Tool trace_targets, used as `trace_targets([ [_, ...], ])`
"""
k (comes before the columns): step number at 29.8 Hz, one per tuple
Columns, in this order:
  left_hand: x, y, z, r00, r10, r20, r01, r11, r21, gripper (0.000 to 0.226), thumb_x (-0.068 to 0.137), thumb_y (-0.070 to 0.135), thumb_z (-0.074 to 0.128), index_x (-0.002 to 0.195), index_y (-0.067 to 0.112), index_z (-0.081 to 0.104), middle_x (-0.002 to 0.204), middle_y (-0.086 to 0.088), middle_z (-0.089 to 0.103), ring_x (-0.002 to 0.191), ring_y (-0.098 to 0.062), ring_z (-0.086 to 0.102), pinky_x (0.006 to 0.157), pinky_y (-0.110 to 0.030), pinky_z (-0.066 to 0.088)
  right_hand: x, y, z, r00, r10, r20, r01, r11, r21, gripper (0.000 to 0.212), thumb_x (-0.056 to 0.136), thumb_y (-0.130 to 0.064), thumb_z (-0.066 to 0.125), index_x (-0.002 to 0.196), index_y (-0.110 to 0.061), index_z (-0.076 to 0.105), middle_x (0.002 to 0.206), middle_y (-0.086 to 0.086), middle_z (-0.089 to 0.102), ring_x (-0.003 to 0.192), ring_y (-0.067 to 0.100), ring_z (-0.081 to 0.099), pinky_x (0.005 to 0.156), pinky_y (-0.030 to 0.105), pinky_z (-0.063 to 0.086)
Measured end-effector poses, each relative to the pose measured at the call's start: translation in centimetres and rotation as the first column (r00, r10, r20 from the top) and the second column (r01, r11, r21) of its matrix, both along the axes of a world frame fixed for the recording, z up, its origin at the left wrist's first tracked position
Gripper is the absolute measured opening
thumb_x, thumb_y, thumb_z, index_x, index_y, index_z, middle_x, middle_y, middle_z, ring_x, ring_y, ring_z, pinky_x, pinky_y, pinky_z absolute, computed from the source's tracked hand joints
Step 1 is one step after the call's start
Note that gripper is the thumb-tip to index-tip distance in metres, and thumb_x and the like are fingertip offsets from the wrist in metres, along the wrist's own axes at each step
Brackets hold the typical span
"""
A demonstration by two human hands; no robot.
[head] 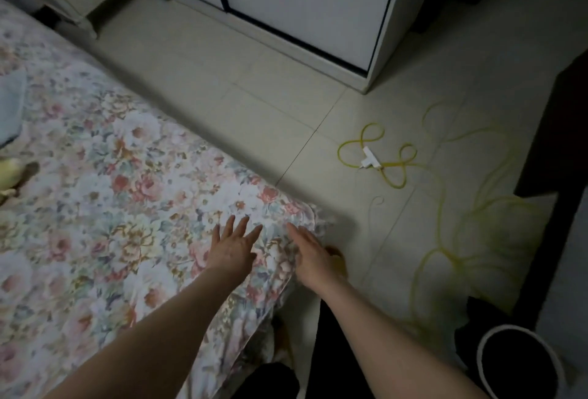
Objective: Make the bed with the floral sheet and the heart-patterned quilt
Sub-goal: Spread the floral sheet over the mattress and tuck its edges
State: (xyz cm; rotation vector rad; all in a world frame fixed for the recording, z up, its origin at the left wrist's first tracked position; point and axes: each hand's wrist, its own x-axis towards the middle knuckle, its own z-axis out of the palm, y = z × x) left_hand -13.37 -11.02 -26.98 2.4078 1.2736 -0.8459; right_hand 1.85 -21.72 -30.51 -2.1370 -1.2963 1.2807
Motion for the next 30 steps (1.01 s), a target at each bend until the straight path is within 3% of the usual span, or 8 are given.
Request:
trace_targets([
  [3, 3.4, 3.3, -3.2, 1.0, 0.015, -0.018, -0.015, 0.999, -0.031, 0.066, 0.103, 0.037, 0.043, 0.157, 0.032, 0.005, 0.165, -0.003, -0.002, 0.151, -0.029, -0.008, 0.122, -0.05, 0.003, 2.8, 2.8, -3.9, 0.998, 0.042, -0.042, -0.043, 0.999, -0.019, 0.064, 0.1, -0.021, 0.042, 0.154, -0.042, 0.013, 0.161, -0.004, 0.021, 0.147, 0.02, 0.023, 0.117, 0.044, 0.03],
  [7, 7.1, 7.0, -7.2, 1.0, -0.003, 0.01, 0.004, 0.995, -0.104, 0.064, 0.104, 0.033, 0.042, 0.157, 0.031, 0.006, 0.165, -0.003, 0.001, 0.152, -0.027, -0.004, 0.123, -0.043, 0.007, 6.1, 6.3, -8.0, 0.995, 0.05, -0.09, -0.054, 0.997, -0.046, 0.06, 0.101, -0.026, 0.042, 0.156, -0.03, 0.019, 0.159, 0.0, 0.027, 0.145, 0.019, 0.027, 0.117, 0.042, 0.03],
  [14, 10.0, 11.6, -15.1, 0.999, 0.01, 0.052, -0.001, 0.985, -0.174, 0.055, 0.105, 0.024, 0.042, 0.155, 0.029, 0.021, 0.164, -0.002, 0.014, 0.151, -0.024, 0.01, 0.122, -0.033, 0.014, 9.8, 12.7, -16.1, 0.997, 0.052, -0.056, -0.067, 0.949, -0.307, 0.052, 0.104, -0.023, 0.039, 0.154, -0.015, 0.025, 0.155, 0.007, 0.033, 0.141, 0.025, 0.033, 0.112, 0.035, 0.028],
  [18, 11.2, 10.6, -17.4, 0.994, -0.079, 0.073, 0.095, 0.962, -0.257, 0.059, 0.103, 0.021, 0.045, 0.155, 0.033, 0.019, 0.163, 0.0, 0.016, 0.148, -0.027, 0.022, 0.119, -0.037, 0.027, 10.3, 13.0, -19.1, 0.99, 0.124, -0.068, -0.141, 0.906, -0.4, 0.045, 0.103, -0.04, 0.037, 0.146, -0.026, 0.041, 0.144, 0.0, 0.048, 0.129, 0.025, 0.048, 0.105, 0.038, 0.039],
  [20, 11.9, 10.2, -17.8, 0.992, -0.111, 0.053, 0.123, 0.917, -0.378, 0.053, 0.099, 0.035, 0.052, 0.149, 0.033, 0.036, 0.157, 0.001, 0.033, 0.139, -0.03, 0.039, 0.111, -0.041, 0.04, 9.8, 12.6, -20.7, 0.987, 0.123, -0.108, -0.159, 0.879, -0.45, 0.051, 0.101, -0.052, 0.033, 0.147, -0.032, 0.039, 0.141, -0.003, 0.053, 0.125, 0.02, 0.053, 0.104, 0.036, 0.043],
  [23, 11.4, 10.7, -19.7, 0.992, -0.124, 0.01, 0.122, 0.948, -0.294, 0.058, 0.068, 0.037, 0.083, 0.123, 0.032, 0.068, 0.127, 0.001, 0.066, 0.097, -0.015, 0.07, 0.083, -0.021, 0.056, 8.7, 12.5, -21.7, 0.985, 0.066, -0.161, -0.141, 0.841, -0.521, 0.079, 0.089, -0.077, 0.013, 0.139, -0.026, 0.046, 0.117, -0.001, 0.065, 0.108, 0.018, 0.062, 0.088, 0.028, 0.048],
  [26, 11.2, 10.8, -21.0, 0.993, 0.048, 0.111, -0.011, 0.951, -0.308, 0.035, 0.076, 0.029, 0.075, 0.111, 0.034, 0.071, 0.108, 0.003, 0.069, 0.082, -0.015, 0.071, 0.071, -0.028, 0.06, 8.7, 13.2, -21.2, 0.964, -0.047, -0.26, -0.093, 0.861, -0.5, 0.043, 0.099, -0.06, 0.032, 0.109, -0.029, 0.059, 0.097, -0.009, 0.065, 0.104, 0.019, 0.063, 0.071, 0.02, 0.042],
  [30, 13.8, 12.9, -19.5, 0.974, 0.093, 0.208, -0.026, 0.952, -0.306, 0.025, 0.078, 0.01, 0.072, 0.101, 0.015, 0.066, 0.098, -0.004, 0.058, 0.072, -0.022, 0.066, 0.057, -0.024, 0.052, 10.1, 14.0, -18.4, 0.99, 0.024, -0.139, -0.076, 0.921, -0.382, 0.034, 0.103, -0.038, 0.039, 0.136, -0.031, 0.047, 0.125, -0.003, 0.064, 0.115, 0.019, 0.058, 0.088, 0.028, 0.044],
])
